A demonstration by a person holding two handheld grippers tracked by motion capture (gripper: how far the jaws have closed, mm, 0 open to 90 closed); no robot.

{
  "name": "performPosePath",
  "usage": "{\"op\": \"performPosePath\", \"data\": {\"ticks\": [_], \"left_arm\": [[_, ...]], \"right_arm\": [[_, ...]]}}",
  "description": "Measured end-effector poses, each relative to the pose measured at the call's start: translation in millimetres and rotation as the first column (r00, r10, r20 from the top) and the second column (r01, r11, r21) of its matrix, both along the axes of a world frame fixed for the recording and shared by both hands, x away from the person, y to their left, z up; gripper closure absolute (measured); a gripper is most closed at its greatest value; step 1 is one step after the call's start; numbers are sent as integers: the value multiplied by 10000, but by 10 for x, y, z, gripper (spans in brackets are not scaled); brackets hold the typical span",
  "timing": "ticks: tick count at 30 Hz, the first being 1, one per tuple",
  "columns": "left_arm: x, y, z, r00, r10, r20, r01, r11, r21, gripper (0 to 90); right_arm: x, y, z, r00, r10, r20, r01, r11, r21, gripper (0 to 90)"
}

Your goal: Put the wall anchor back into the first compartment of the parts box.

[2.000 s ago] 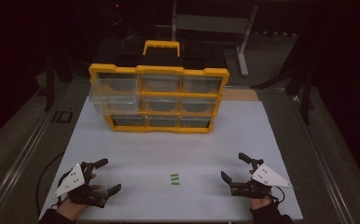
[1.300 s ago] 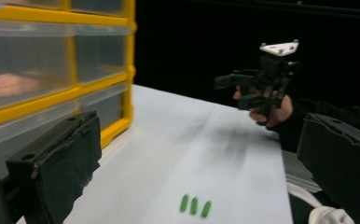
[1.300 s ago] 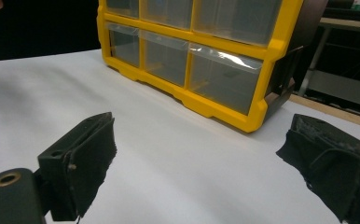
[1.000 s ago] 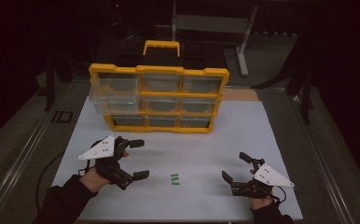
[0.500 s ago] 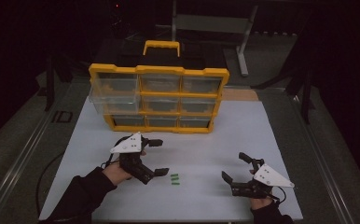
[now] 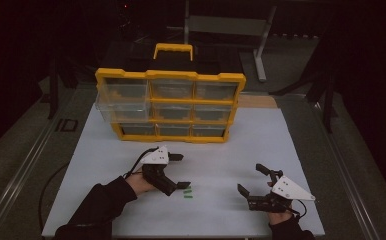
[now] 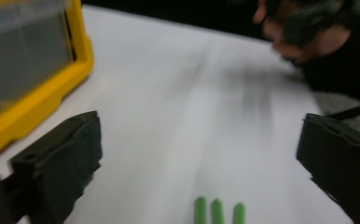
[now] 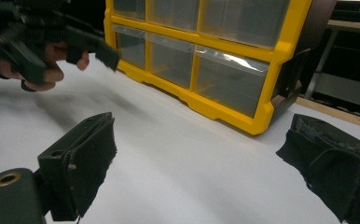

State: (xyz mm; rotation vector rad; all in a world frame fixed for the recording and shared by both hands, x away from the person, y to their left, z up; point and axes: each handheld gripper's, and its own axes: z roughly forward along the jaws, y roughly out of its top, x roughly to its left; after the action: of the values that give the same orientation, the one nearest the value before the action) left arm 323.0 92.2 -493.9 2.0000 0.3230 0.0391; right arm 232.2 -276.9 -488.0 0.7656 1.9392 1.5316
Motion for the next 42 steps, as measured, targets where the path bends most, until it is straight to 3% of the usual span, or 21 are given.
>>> {"op": "performPosePath", "data": {"ticks": [4,6,9,10,12,13,17,22,25,26,28,35,42], "left_arm": [[11,-38,-65,9990,-368,-258,381,9980,497,84],[13,-67,-104,9969,-581,-531,624,9944,849,199],[17,-72,-116,9953,-688,-680,754,9922,993,253],[13,-80,-158,9917,-845,-970,983,9842,1470,328],[12,-81,-168,9909,-832,-1056,993,9825,1577,381],[9,-87,-189,9905,-778,-1134,979,9780,1840,409],[20,-96,-224,9890,-759,-1272,1013,9731,2070,536],[16,-125,-248,9887,-776,-1282,1053,9684,2260,624],[11,-160,-279,9883,-908,-1223,1202,9581,2599,695],[11,-160,-279,9883,-908,-1223,1202,9581,2599,714],[11,-173,-307,9890,-926,-1150,1211,9546,2722,714],[31,-178,-313,9911,-920,-958,1155,9531,2799,820],[60,-179,-309,9881,-1195,-970,1426,9480,2844,829]], "right_arm": [[0,2,-1,10000,6,-33,-6,10000,-11,80],[1,5,-3,10000,11,-47,-11,10000,-22,80],[-1,6,-2,10000,15,-45,-15,10000,-31,80],[0,4,-1,10000,24,-52,-24,10000,-31,80],[0,3,-2,10000,25,-51,-25,10000,-41,80],[0,3,-1,10000,24,-54,-24,10000,-35,80],[1,3,-1,10000,41,-77,-41,10000,-37,80],[3,-1,-2,10000,29,-73,-30,10000,-25,80],[3,-3,-2,10000,1,-87,-2,10000,-26,80],[3,-3,-2,10000,1,-87,-2,10000,-26,80],[4,-4,-3,10000,6,-81,-6,10000,-27,80],[5,-4,-5,9999,-4,-105,3,10000,-42,80],[11,0,-11,9999,11,-152,-12,10000,-50,80]]}}
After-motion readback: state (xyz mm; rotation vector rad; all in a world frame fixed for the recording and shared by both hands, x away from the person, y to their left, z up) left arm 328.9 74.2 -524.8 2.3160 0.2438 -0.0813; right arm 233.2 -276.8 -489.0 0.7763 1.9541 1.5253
